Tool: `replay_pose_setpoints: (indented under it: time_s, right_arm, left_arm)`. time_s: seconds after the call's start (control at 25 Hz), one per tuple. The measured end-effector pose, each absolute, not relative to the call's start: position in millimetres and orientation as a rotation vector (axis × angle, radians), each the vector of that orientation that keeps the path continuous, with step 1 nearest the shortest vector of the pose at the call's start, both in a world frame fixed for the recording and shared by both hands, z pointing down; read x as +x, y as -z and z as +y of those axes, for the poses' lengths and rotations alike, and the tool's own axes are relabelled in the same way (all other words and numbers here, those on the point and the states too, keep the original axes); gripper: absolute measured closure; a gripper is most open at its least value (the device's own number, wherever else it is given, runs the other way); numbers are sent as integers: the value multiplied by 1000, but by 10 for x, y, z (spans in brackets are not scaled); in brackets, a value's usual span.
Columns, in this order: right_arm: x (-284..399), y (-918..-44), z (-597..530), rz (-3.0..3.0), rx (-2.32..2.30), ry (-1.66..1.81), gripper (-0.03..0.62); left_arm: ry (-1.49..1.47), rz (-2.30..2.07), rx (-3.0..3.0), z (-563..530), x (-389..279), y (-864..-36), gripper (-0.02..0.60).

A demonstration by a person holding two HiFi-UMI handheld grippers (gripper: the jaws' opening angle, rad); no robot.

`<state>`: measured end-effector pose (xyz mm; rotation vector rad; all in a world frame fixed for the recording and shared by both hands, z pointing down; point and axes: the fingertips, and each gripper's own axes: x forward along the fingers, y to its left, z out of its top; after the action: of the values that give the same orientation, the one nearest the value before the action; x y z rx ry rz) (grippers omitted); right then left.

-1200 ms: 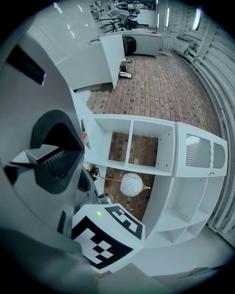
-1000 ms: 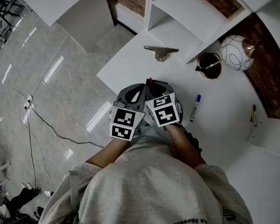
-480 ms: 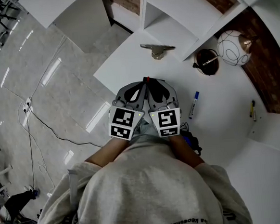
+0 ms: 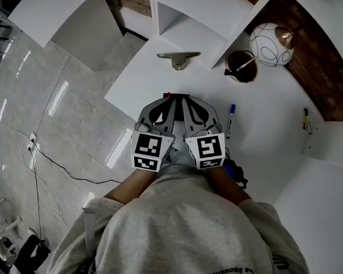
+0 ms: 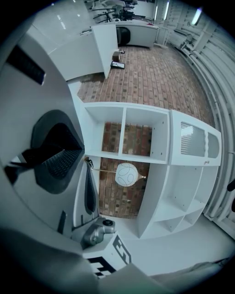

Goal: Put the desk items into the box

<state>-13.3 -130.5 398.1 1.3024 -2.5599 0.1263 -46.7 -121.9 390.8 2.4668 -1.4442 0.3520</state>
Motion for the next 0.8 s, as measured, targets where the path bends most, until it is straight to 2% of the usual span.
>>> replay_pose_setpoints:
  time_s: [0.8]
  right_arm:
    - [1265,-4063,-1234,-2269,1660,-242,577]
  left_arm:
    - [-356,-1114,2664,-1260,801,-3933,578]
